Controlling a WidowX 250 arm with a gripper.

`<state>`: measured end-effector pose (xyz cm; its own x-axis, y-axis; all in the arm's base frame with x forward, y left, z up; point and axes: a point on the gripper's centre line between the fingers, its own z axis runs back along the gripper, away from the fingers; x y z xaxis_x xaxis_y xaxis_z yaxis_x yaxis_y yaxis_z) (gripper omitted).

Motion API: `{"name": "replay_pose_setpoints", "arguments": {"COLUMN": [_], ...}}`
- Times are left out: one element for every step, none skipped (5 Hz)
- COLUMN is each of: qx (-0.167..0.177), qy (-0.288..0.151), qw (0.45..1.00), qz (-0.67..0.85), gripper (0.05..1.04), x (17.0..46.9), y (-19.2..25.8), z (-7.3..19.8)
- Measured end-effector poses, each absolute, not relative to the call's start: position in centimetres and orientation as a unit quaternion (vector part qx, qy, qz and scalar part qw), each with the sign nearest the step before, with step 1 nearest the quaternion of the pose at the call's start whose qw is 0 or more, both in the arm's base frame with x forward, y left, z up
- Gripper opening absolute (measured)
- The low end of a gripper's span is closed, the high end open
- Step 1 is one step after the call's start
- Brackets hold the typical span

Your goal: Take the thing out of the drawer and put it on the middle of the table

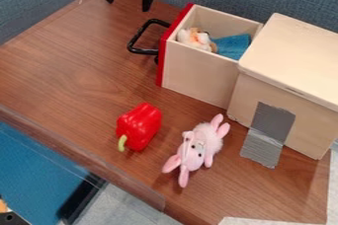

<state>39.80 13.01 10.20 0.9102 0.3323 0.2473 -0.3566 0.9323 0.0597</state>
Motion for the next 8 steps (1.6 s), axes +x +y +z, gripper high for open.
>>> {"name": "replay_pose_setpoints", "arguments": {"qx": [0.045,0.006,-0.013,-0.032,-0.032,-0.031,-0.029,-0.025], "qy": [-0.097,-0.103,-0.109,-0.133,-0.129,-0.121,-0.114,-0.089], "qw": [0.978,0.985,0.989,0.989,0.991,0.992,0.993,0.996], "qz": [0.177,0.139,0.098,0.065,0.032,0.009,-0.006,-0.007], "gripper": [1.001,1.0,0.998,0.999,0.999,0.999,0.999,0.999], "x": [39.6,40.4,40.8,41.1,40.7,40.4,40.4,40.5], "y": [12.8,9.6,6.3,3.1,0.9,-0.6,-1.5,-1.6], "z": [8.5,8.7,10.1,12.2,12.1,11.3,11.4,9.8]}}
